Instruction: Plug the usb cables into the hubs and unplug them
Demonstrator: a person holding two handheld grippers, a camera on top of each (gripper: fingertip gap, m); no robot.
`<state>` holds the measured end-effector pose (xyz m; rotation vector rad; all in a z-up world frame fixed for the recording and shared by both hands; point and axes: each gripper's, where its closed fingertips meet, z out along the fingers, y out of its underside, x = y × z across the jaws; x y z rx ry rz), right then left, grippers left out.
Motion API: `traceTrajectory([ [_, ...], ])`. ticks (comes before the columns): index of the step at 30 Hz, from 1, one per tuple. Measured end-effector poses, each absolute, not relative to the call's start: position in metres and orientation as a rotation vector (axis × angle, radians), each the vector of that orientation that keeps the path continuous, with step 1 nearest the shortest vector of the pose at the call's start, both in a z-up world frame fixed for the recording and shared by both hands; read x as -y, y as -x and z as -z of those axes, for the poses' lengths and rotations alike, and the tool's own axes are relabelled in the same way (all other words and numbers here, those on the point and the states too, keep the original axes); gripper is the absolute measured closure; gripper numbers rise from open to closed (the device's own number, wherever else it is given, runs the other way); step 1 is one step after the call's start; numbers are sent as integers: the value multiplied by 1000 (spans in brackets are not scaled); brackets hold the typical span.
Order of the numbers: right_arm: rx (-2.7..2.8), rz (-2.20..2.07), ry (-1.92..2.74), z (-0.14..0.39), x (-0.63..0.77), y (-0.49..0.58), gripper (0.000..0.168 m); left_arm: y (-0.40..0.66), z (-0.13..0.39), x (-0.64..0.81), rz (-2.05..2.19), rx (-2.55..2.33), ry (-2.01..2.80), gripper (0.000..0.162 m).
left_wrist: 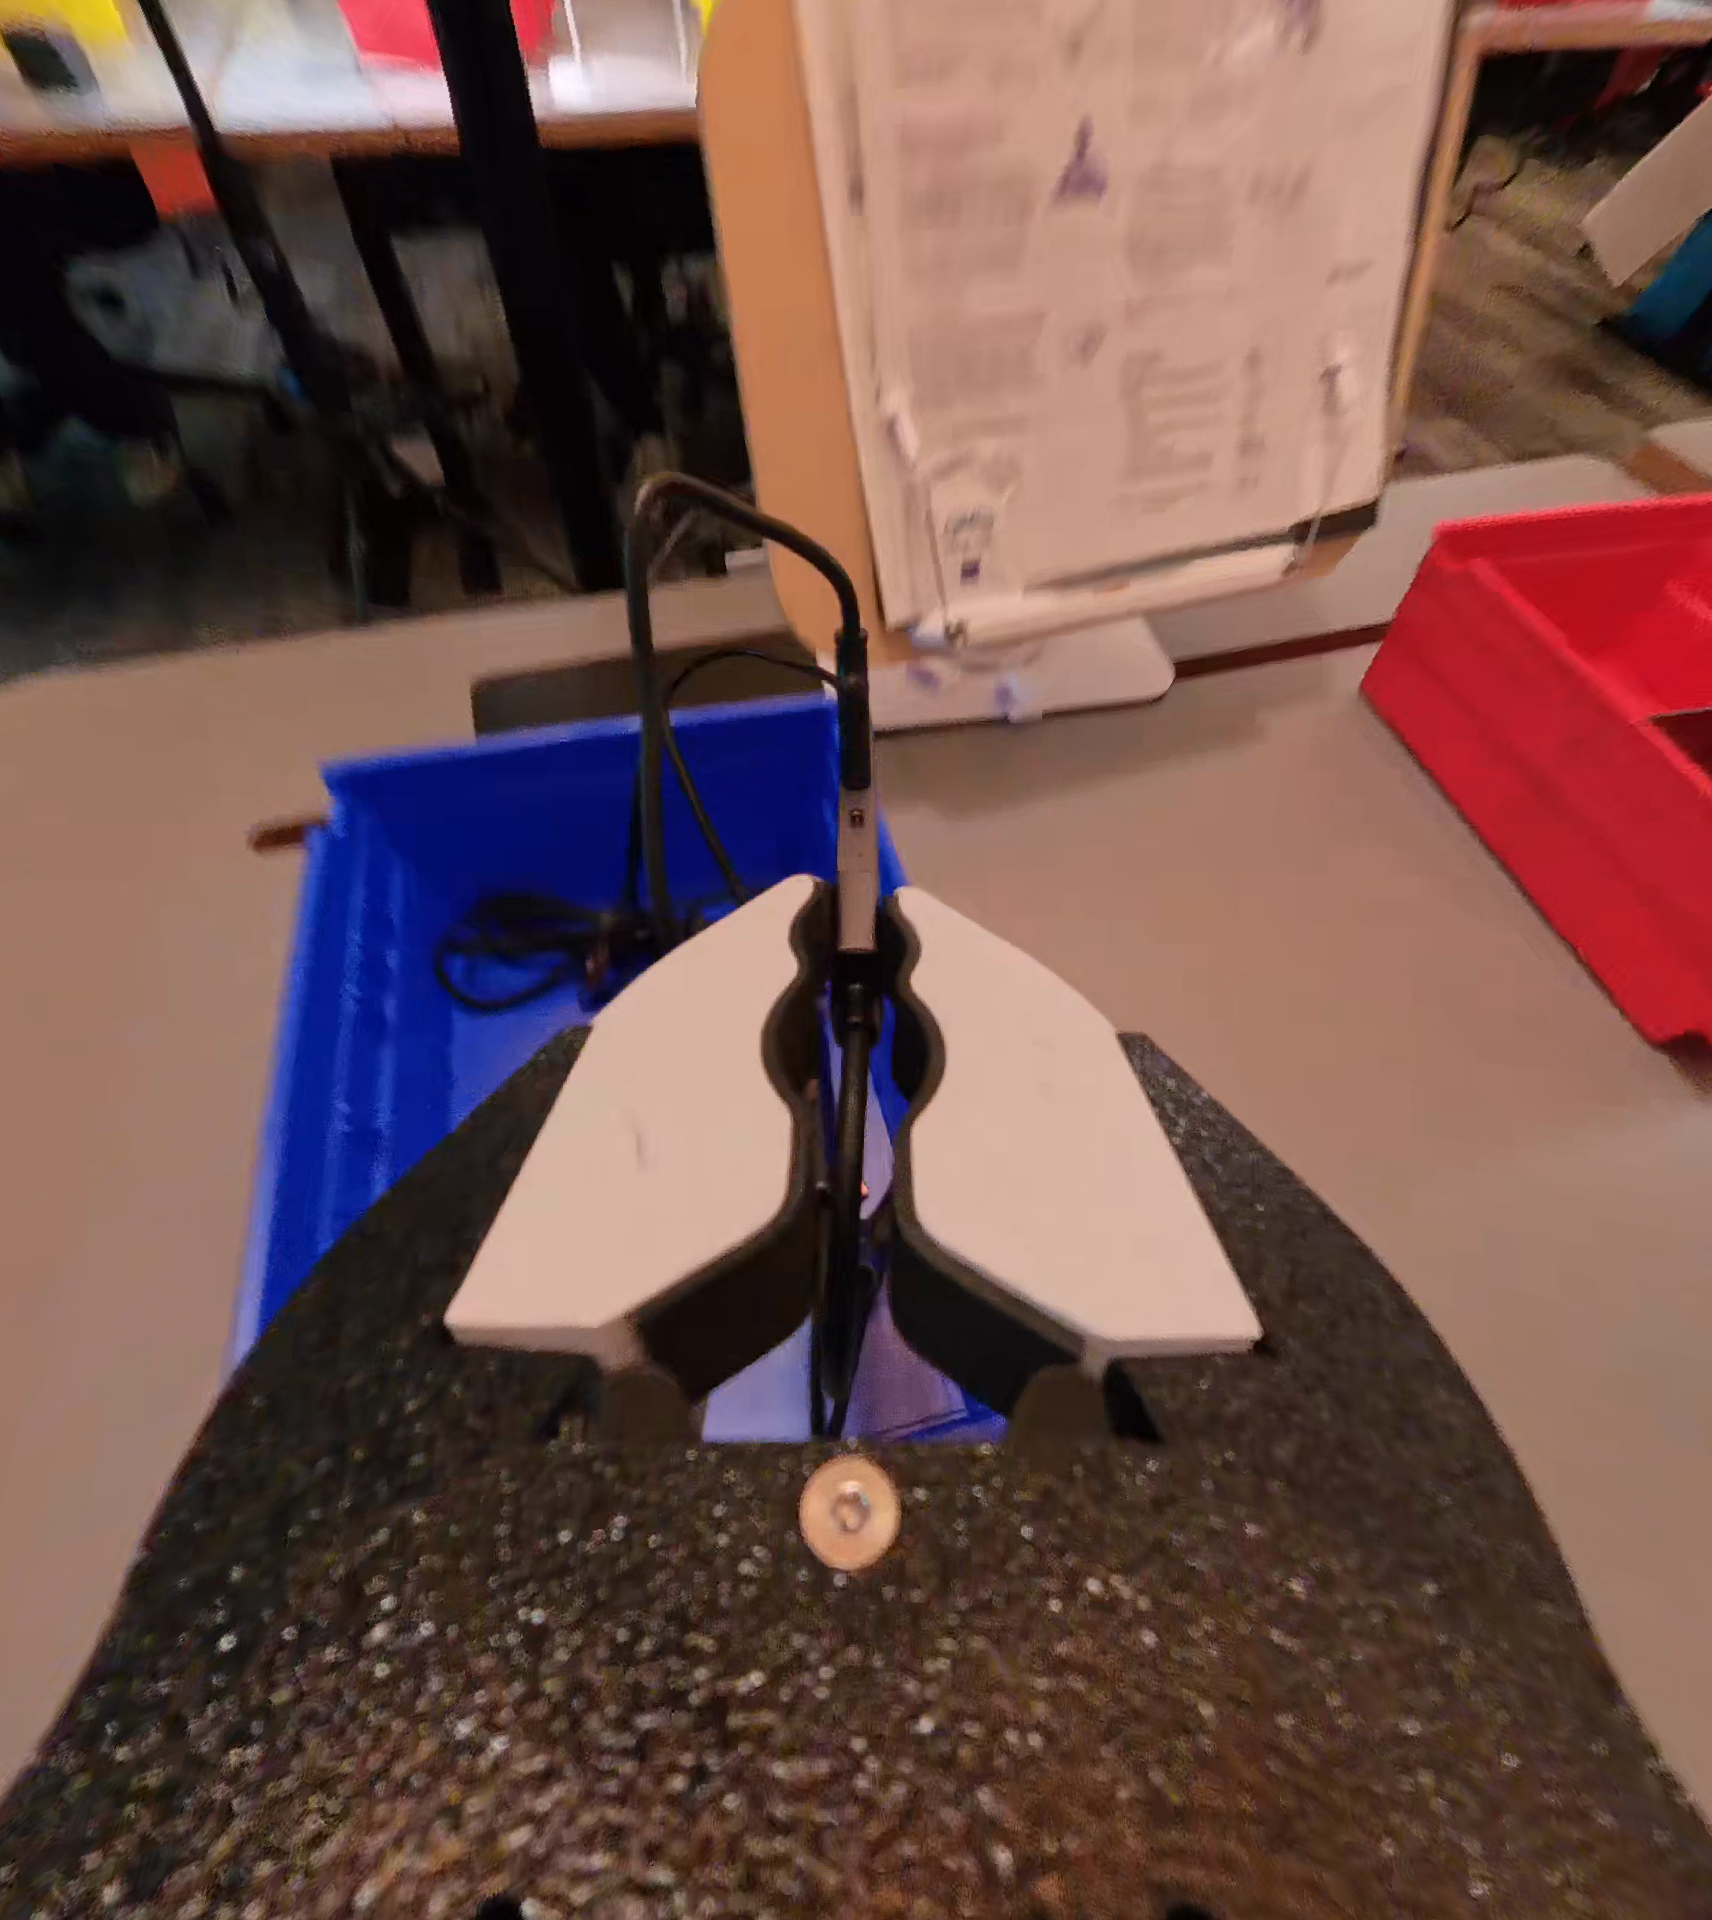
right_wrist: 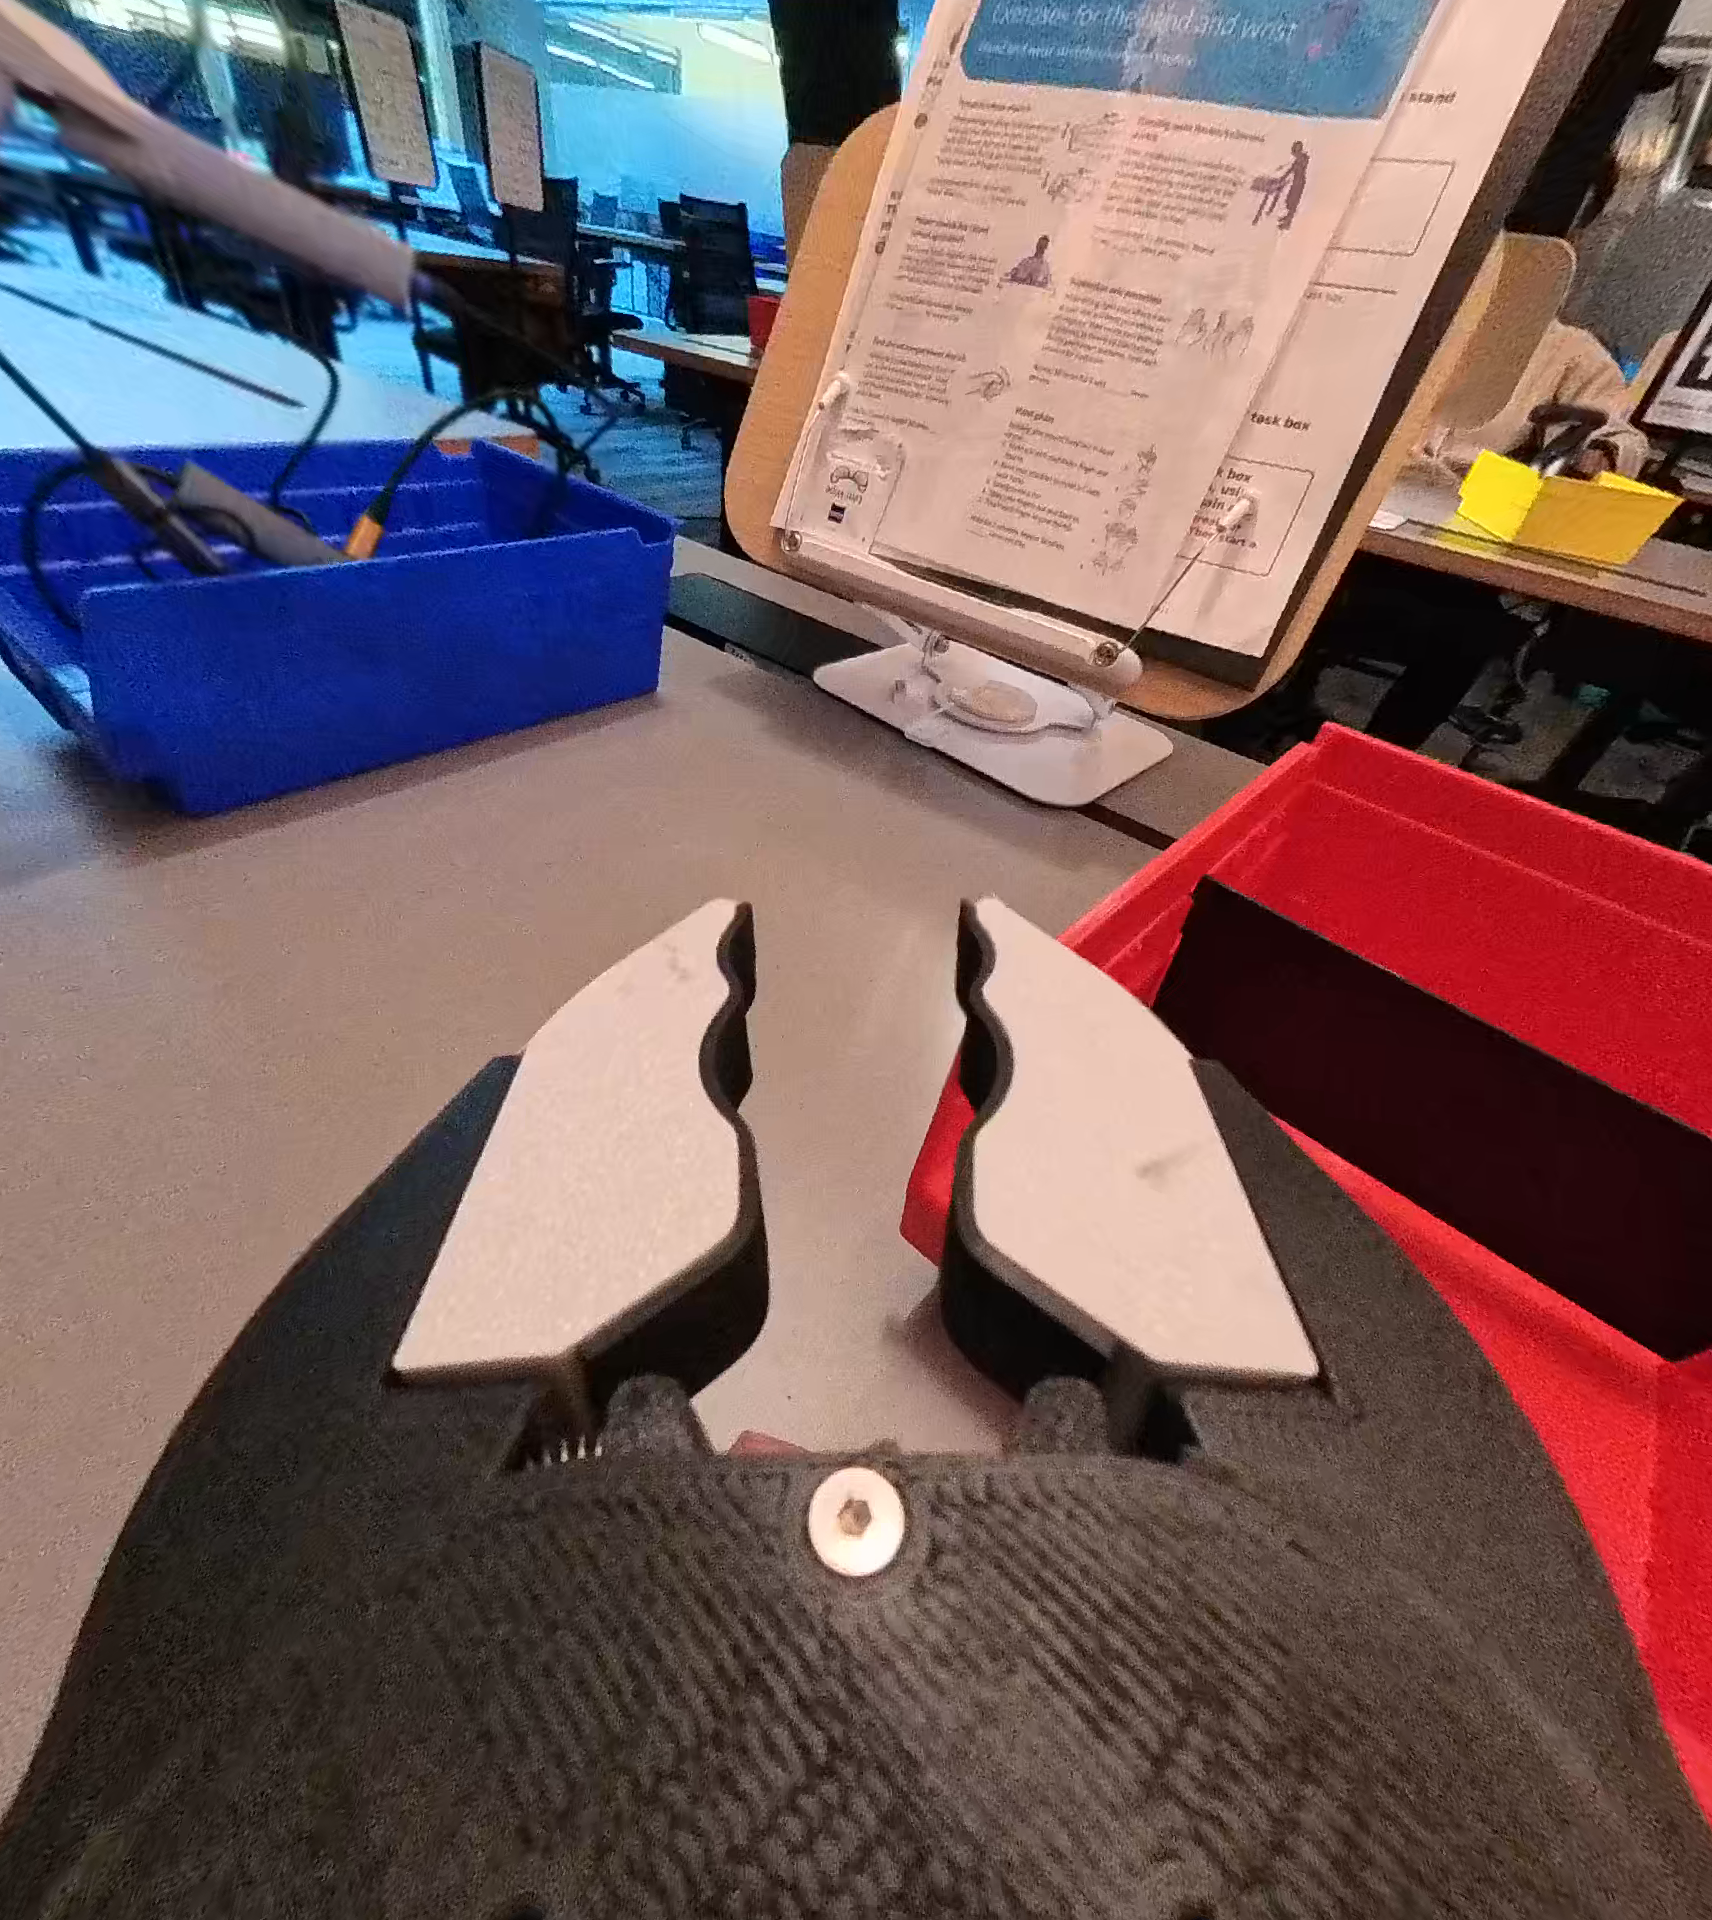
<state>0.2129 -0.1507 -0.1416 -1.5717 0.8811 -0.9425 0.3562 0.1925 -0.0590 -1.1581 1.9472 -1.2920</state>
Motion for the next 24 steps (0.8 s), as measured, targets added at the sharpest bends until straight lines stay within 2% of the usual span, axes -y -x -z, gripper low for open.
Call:
traceTrajectory([
  [7, -888, 948, 1549, 136, 155, -211, 131, -311, -95, -183, 1457, -1789, 792, 154],
  [15, -880, 959, 1516, 126, 160, -206, 131, -268, -217, -156, 1533, -1592, 473, 154],
  [19, -851, 983, 1450, 104, 167, -197, 131, -239, -197, -105, 1614, -1876, 296, 154],
  [24, -597, 977, 1461, 68, 137, -169, 133, -215, -90, -56, 1664, -2433, 152, 153],
])
